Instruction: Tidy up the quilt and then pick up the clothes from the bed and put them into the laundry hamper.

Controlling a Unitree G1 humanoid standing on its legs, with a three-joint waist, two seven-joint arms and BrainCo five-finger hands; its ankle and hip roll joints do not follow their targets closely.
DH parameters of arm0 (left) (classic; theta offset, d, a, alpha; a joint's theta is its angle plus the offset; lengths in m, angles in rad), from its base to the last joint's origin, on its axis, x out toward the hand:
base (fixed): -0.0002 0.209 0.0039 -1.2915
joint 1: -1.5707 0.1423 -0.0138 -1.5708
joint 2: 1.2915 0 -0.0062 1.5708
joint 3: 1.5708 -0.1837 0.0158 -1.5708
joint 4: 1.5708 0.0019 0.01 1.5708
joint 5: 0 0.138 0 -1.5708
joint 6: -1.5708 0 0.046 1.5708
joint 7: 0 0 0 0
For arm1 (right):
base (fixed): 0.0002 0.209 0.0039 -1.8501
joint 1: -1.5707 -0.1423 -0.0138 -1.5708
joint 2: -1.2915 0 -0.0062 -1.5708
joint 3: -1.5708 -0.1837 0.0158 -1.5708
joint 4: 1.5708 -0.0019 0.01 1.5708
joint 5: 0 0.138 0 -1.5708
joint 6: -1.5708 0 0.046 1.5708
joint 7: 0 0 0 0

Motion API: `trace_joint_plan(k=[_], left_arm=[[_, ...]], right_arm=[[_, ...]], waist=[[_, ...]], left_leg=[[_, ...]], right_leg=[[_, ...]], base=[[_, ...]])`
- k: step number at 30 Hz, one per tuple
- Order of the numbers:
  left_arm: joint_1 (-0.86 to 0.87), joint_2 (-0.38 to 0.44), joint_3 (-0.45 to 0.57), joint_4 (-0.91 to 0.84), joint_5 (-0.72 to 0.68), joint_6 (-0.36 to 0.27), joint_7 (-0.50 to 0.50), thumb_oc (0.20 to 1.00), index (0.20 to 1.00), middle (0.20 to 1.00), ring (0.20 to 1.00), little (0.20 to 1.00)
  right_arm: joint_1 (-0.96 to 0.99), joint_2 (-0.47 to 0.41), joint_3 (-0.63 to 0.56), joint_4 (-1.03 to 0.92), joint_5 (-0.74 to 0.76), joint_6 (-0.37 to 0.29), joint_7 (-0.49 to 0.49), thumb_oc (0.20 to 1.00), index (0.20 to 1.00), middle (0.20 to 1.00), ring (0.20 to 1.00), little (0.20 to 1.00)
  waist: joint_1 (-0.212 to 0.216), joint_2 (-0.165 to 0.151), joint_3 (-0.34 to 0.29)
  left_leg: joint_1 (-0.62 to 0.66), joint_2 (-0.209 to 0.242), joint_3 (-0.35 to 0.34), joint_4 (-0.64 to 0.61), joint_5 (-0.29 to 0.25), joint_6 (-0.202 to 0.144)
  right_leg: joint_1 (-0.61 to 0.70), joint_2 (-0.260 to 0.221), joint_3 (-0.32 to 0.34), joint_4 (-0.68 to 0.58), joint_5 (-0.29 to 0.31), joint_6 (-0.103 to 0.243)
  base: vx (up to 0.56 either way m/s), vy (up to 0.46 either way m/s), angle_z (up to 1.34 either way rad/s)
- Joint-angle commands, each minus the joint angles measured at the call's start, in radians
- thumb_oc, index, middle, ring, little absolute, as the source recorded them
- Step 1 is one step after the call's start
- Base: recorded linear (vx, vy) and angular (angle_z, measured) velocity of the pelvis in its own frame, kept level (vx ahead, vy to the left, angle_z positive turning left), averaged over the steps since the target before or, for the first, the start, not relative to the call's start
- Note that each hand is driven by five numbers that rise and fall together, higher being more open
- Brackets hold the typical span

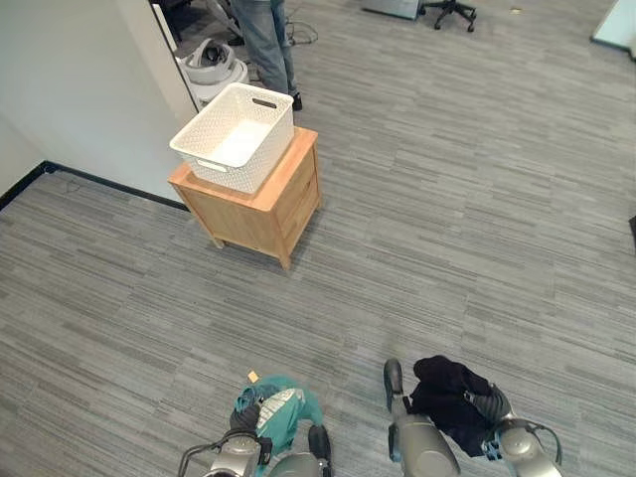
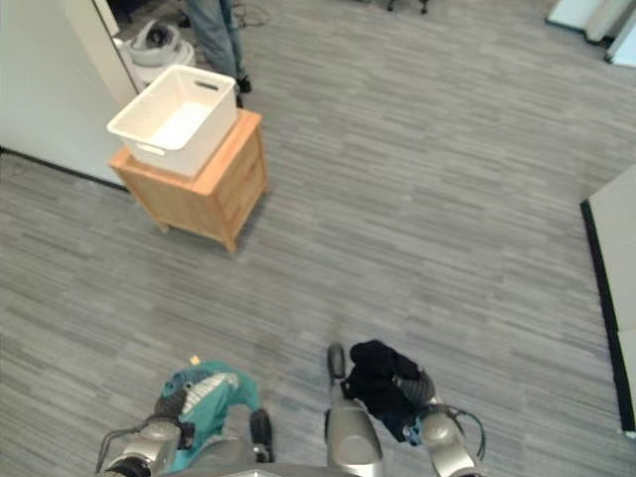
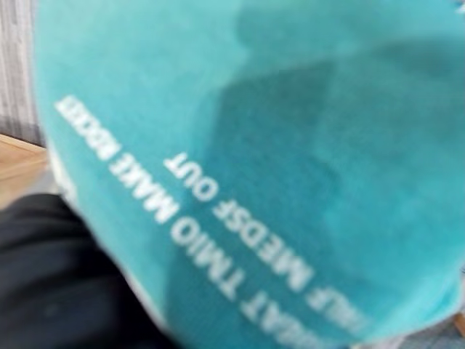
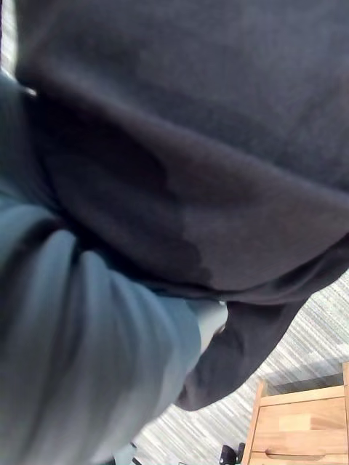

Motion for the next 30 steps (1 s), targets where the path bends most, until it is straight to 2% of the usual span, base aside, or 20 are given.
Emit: trace_joint_plan(k=[1, 2, 3, 5, 9, 12, 14, 15, 17, 18, 20, 21, 22, 23, 24, 25, 26, 27, 28, 30], left_arm=[[0.017, 0.011, -0.035, -0.095, 0.018, -0.037, 0.002, 0.200, 0.200, 0.200, 0.200, 0.200], [0.016, 0.011, -0.035, -0.095, 0.018, -0.037, 0.002, 0.200, 0.200, 0.200, 0.200, 0.200], [0.018, 0.006, -0.037, -0.150, -0.022, -0.042, 0.006, 0.200, 0.200, 0.200, 0.200, 0.200], [0.007, 0.004, -0.041, -0.180, -0.031, -0.042, 0.014, 0.200, 0.200, 0.200, 0.200, 0.200], [0.017, 0.005, -0.056, -0.246, -0.001, -0.042, 0.016, 0.200, 0.200, 0.200, 0.200, 0.200], [0.041, 0.013, -0.046, -0.311, 0.031, -0.044, 0.015, 0.200, 0.200, 0.200, 0.200, 0.200], [0.049, 0.014, -0.038, -0.332, 0.036, -0.040, 0.017, 0.200, 0.200, 0.200, 0.200, 0.200], [0.052, 0.015, -0.038, -0.335, 0.036, -0.038, 0.017, 0.200, 0.200, 0.200, 0.200, 0.200], [0.063, 0.021, -0.028, -0.355, 0.021, -0.036, 0.018, 0.200, 0.200, 0.200, 0.200, 0.200], [0.060, 0.022, -0.026, -0.357, 0.012, -0.033, 0.021, 0.200, 0.200, 0.200, 0.200, 0.200], [0.022, 0.038, -0.029, -0.339, 0.003, -0.028, 0.025, 0.200, 0.200, 0.200, 0.200, 0.200], [0.002, 0.054, -0.038, -0.332, 0.019, -0.027, 0.031, 0.200, 0.200, 0.200, 0.200, 0.200], [0.000, 0.055, -0.038, -0.330, 0.019, -0.027, 0.031, 0.200, 0.200, 0.200, 0.200, 0.200], [-0.026, 0.071, -0.051, -0.320, 0.029, -0.030, 0.035, 0.200, 0.200, 0.200, 0.200, 0.200], [-0.034, 0.080, -0.059, -0.305, 0.026, -0.034, 0.033, 0.200, 0.200, 0.200, 0.200, 0.200], [-0.033, 0.080, -0.059, -0.304, 0.026, -0.034, 0.033, 0.200, 0.200, 0.200, 0.200, 0.200], [-0.037, 0.082, -0.067, -0.286, 0.031, -0.035, 0.028, 0.200, 0.200, 0.200, 0.200, 0.200], [-0.037, 0.082, -0.067, -0.285, 0.031, -0.035, 0.028, 0.200, 0.200, 0.200, 0.200, 0.200], [-0.046, 0.079, -0.074, -0.245, 0.043, -0.032, 0.022, 0.200, 0.200, 0.200, 0.200, 0.200], [-0.049, 0.081, -0.065, -0.223, 0.064, -0.017, 0.034, 0.200, 0.200, 0.200, 0.200, 0.200]], right_arm=[[-0.030, -0.072, -0.027, -0.073, 0.011, -0.036, -0.010, 0.200, 0.200, 0.200, 0.200, 0.200], [-0.031, -0.071, -0.026, -0.073, 0.011, -0.036, -0.010, 0.200, 0.200, 0.200, 0.200, 0.200], [-0.038, -0.095, -0.035, -0.110, 0.018, -0.040, -0.022, 0.200, 0.200, 0.200, 0.200, 0.200], [-0.054, -0.106, -0.037, -0.112, 0.019, -0.032, -0.032, 0.200, 0.200, 0.200, 0.200, 0.200], [-0.075, -0.114, -0.030, -0.106, 0.003, -0.021, -0.023, 0.200, 0.200, 0.200, 0.200, 0.200], [-0.054, -0.105, -0.048, -0.079, -0.008, -0.023, -0.036, 0.200, 0.200, 0.200, 0.200, 0.200], [-0.045, -0.097, -0.048, -0.063, -0.014, -0.021, -0.039, 0.200, 0.200, 0.200, 0.200, 0.200], [-0.044, -0.095, -0.046, -0.061, -0.014, -0.022, -0.040, 0.200, 0.200, 0.200, 0.200, 0.200], [-0.043, -0.083, -0.038, -0.064, -0.029, -0.018, -0.032, 0.200, 0.200, 0.200, 0.200, 0.200], [-0.044, -0.063, -0.021, -0.060, -0.058, -0.017, -0.024, 0.200, 0.200, 0.200, 0.200, 0.200], [-0.066, -0.043, -0.015, -0.054, -0.057, -0.015, -0.026, 0.200, 0.200, 0.200, 0.200, 0.200], [-0.076, -0.035, -0.008, -0.066, -0.050, -0.019, -0.030, 0.200, 0.200, 0.200, 0.200, 0.200], [-0.078, -0.034, -0.008, -0.065, -0.050, -0.019, -0.030, 0.200, 0.200, 0.200, 0.200, 0.200], [-0.082, -0.028, 0.002, -0.075, -0.044, -0.025, -0.030, 0.200, 0.200, 0.200, 0.200, 0.200], [-0.090, -0.026, 0.008, -0.068, -0.039, -0.027, -0.029, 0.200, 0.200, 0.200, 0.200, 0.200], [-0.090, -0.026, 0.008, -0.067, -0.039, -0.027, -0.029, 0.200, 0.200, 0.200, 0.200, 0.200], [-0.091, -0.031, 0.008, -0.056, -0.028, -0.027, -0.030, 0.200, 0.200, 0.200, 0.200, 0.200], [-0.091, -0.031, 0.008, -0.056, -0.028, -0.027, -0.030, 0.200, 0.200, 0.200, 0.200, 0.200], [-0.089, -0.043, 0.004, -0.040, -0.015, -0.023, -0.033, 0.200, 0.200, 0.200, 0.200, 0.200], [-0.093, -0.050, 0.012, -0.026, -0.021, -0.016, -0.032, 0.200, 0.200, 0.200, 0.200, 0.200]], waist=[[-0.036, 0.007, 0.019], [-0.038, 0.005, 0.017], [-0.018, -0.002, 0.061], [-0.003, -0.009, 0.094], [0.032, 0.001, 0.082], [0.041, 0.026, 0.051], [0.036, 0.025, 0.045], [0.036, 0.019, 0.047], [0.044, 0.019, 0.036], [0.049, 0.009, 0.029], [0.025, -0.006, 0.052], [0.007, -0.006, 0.065], [0.008, -0.008, 0.064], [-0.006, -0.002, 0.074], [-0.018, 0.004, 0.072], [-0.020, 0.005, 0.073], [-0.042, 0.007, 0.060], [-0.043, 0.009, 0.062], [-0.080, 0.002, 0.049], [-0.086, 0.001, 0.042]], left_leg=[[0.036, 0.143, 0.013, 0.317, -0.050, -0.102], [0.030, 0.142, 0.011, 0.319, -0.048, -0.102], [-0.113, 0.192, -0.011, 0.633, 0.058, -0.107], [-0.214, 0.215, 0.025, 0.758, 0.042, -0.094], [-0.317, 0.130, 0.107, 0.514, 0.000, -0.075], [-0.315, 0.137, 0.289, 0.158, 0.107, -0.105], [-0.312, 0.172, 0.380, 0.083, 0.139, -0.106], [-0.300, 0.163, 0.381, 0.073, 0.139, -0.106], [-0.261, 0.163, 0.372, 0.022, 0.156, -0.087], [-0.203, 0.124, 0.340, -0.023, 0.155, -0.051], [-0.147, 0.088, 0.334, -0.056, 0.128, -0.024], [-0.111, 0.099, 0.334, -0.064, 0.112, -0.025], [-0.113, 0.097, 0.335, -0.064, 0.111, -0.023], [-0.084, 0.109, 0.316, -0.066, 0.098, -0.028], [-0.066, 0.119, 0.290, -0.066, 0.082, -0.046], [-0.065, 0.121, 0.287, -0.066, 0.082, -0.047], [-0.063, 0.124, 0.269, -0.066, 0.084, -0.056], [-0.060, 0.125, 0.267, -0.066, 0.083, -0.057], [-0.043, 0.114, 0.216, -0.066, 0.054, -0.066], [-0.036, 0.113, 0.196, -0.066, 0.046, -0.070]], right_leg=[[0.075, 0.040, -0.078, 0.138, -0.005, -0.036], [0.072, 0.038, -0.079, 0.136, -0.003, -0.037], [0.143, 0.051, -0.118, 0.125, -0.032, -0.093], [0.209, 0.060, -0.142, 0.090, -0.058, -0.123], [0.300, 0.071, -0.137, 0.047, -0.109, -0.118], [0.399, 0.107, -0.190, 0.050, -0.203, -0.100], [0.434, 0.112, -0.219, 0.073, -0.234, -0.096], [0.438, 0.105, -0.219, 0.081, -0.243, -0.093], [0.442, 0.102, -0.234, 0.171, -0.272, -0.079], [0.393, 0.071, -0.246, 0.398, -0.253, -0.027], [0.271, 0.011, -0.226, 0.663, -0.141, 0.034], [0.198, -0.007, -0.215, 0.740, -0.095, 0.037], [0.192, -0.010, -0.212, 0.748, -0.097, 0.039], [0.130, -0.040, -0.218, 0.737, -0.118, 0.018], [0.125, -0.038, -0.223, 0.567, -0.170, -0.014], [0.130, -0.035, -0.226, 0.562, -0.169, -0.015], [0.119, 0.015, -0.156, 0.329, -0.136, -0.026], [0.127, 0.017, -0.159, 0.319, -0.132, -0.026], [0.103, 0.056, -0.017, 0.146, -0.071, -0.014], [0.098, 0.065, 0.019, 0.109, -0.053, -0.006]], base=[[0.39, -0.318, 0.61], [0.31, -0.393, 1.08], [0.27, -0.383, 1.04], [0.32, -0.316, 0.28], [0.44, -0.015, 0.07], [0.64, 0.095, -0.53], [0.54, 0.116, 0.15], [0.54, 0.157, -0.08], [0.52, 0.202, 0.07], [0.39, 0.243, 0.31], [0.35, 0.235, -0.17], [0.16, 0.095, 0.03], [0.27, 0.005, 0.68], [0.41, -0.095, 1.12], [0.42, -0.103, 0.95], [0.42, -0.204, 1.08], [0.19, -0.132, 0.89], [0.45, -0.257, 1.19], [0.26, -0.131, 1.03], [0.34, -0.186, 1.20]])
